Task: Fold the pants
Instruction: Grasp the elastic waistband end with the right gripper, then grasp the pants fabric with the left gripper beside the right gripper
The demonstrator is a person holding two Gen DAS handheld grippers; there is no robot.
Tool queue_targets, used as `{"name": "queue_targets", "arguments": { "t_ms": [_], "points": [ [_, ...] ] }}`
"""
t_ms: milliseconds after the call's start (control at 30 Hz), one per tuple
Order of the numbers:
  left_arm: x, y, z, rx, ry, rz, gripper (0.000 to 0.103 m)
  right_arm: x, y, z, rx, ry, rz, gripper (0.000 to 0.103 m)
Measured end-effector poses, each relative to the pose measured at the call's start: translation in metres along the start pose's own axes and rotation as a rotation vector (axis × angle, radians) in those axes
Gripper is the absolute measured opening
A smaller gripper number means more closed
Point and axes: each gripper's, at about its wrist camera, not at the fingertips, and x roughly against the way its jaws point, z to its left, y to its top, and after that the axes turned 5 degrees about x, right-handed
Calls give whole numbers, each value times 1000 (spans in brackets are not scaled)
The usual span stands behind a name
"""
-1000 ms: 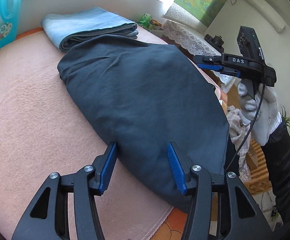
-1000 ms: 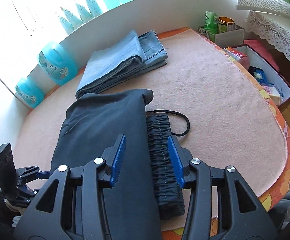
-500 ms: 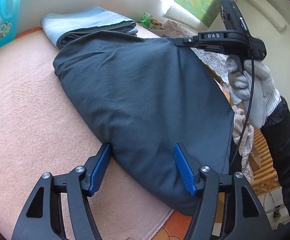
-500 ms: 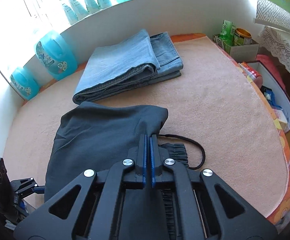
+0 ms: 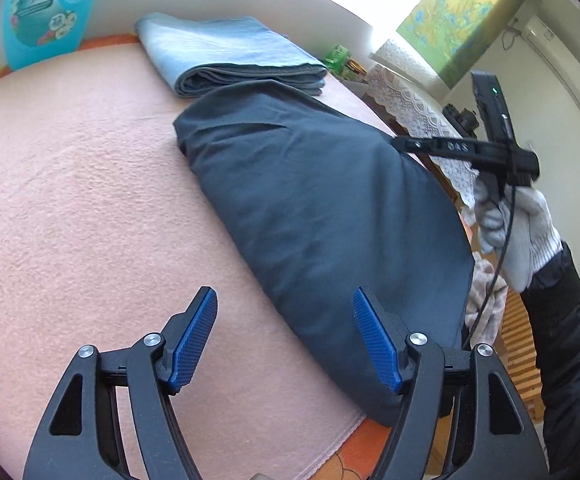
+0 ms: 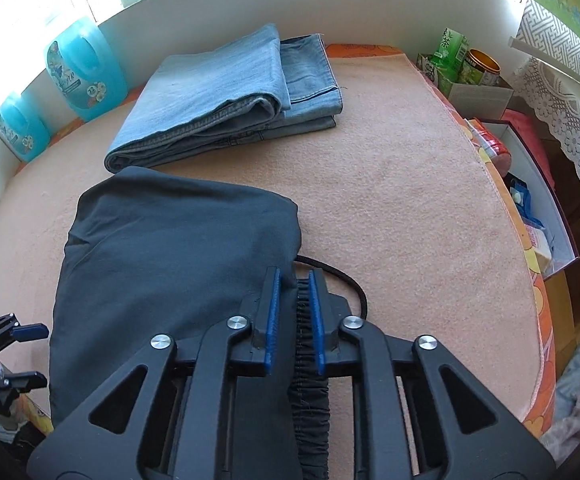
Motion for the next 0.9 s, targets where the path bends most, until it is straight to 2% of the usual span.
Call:
{"name": "queue_targets", "arguments": {
  "t_ms": [33, 67, 133, 267, 600, 633, 700, 733, 800, 833, 867, 900],
  "points": [
    [-1, 5, 3, 20, 0, 1, 70, 3, -2, -3, -1, 10, -4, 55],
    [-3, 9, 7, 43, -2, 6, 70, 4, -4, -5, -2, 31, 3, 65],
    [-8, 17, 12, 91, -14, 12, 70, 3, -10, -10, -20, 99, 34, 68],
    [-22, 25, 14, 121, -17, 17, 70, -9, -22, -22, -61, 139, 71, 69],
    [-34, 34, 6, 116, -58, 14, 69, -30, -39, -44, -165, 362, 60, 76],
    [-36, 35, 5, 109, -61, 9, 68, -30, -40, -44, -171, 374, 52, 75],
    [-39, 37, 2, 101, -78, 2, 68, -32, -44, -41, -186, 441, 53, 57],
    [-43, 38, 1, 99, -86, 2, 68, -33, -47, -40, -199, 443, 37, 51],
    [-47, 39, -3, 85, -95, 3, 66, -32, -49, -37, -203, 425, 14, 48],
    [-48, 39, -4, 74, -91, -1, 59, -32, -52, -37, -224, 424, 2, 43],
    [-50, 41, -4, 75, -93, 7, 41, -31, -54, -38, -252, 430, -12, 38],
    [-53, 42, -2, 93, -108, 16, 32, -28, -55, -40, -271, 425, -26, 36]
  ]
}}
